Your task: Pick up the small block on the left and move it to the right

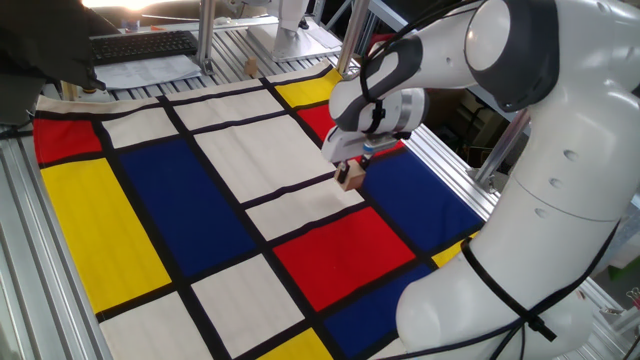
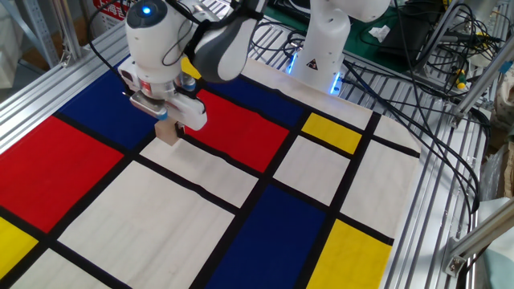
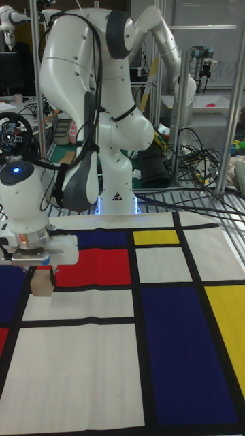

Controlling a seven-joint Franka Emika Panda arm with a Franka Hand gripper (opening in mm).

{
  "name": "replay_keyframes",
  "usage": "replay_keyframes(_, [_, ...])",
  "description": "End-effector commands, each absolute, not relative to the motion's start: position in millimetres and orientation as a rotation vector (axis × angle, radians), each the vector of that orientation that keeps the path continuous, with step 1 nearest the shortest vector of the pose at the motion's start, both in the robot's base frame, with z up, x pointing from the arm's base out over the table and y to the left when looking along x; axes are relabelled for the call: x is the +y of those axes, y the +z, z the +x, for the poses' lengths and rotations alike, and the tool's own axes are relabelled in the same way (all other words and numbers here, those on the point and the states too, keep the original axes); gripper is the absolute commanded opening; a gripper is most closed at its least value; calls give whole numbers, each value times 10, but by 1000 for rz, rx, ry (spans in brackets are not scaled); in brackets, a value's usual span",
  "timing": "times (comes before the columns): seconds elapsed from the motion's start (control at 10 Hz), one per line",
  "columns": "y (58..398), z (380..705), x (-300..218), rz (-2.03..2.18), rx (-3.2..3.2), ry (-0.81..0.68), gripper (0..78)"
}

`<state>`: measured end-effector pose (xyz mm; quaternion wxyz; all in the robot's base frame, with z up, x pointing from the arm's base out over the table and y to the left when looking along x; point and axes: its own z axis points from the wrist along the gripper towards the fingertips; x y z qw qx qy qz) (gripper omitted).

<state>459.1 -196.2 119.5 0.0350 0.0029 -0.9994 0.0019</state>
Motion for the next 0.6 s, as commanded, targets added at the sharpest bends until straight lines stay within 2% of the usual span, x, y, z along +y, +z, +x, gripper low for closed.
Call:
replay_keyframes(0.1, [1209, 4618, -1961, -6, -3069, 47, 11])
replay_keyframes(0.4, [1209, 4618, -1961, 90, -3065, 122, 11])
replay_keyframes(0.6, [1209, 4618, -1961, 141, -3034, 82, 11])
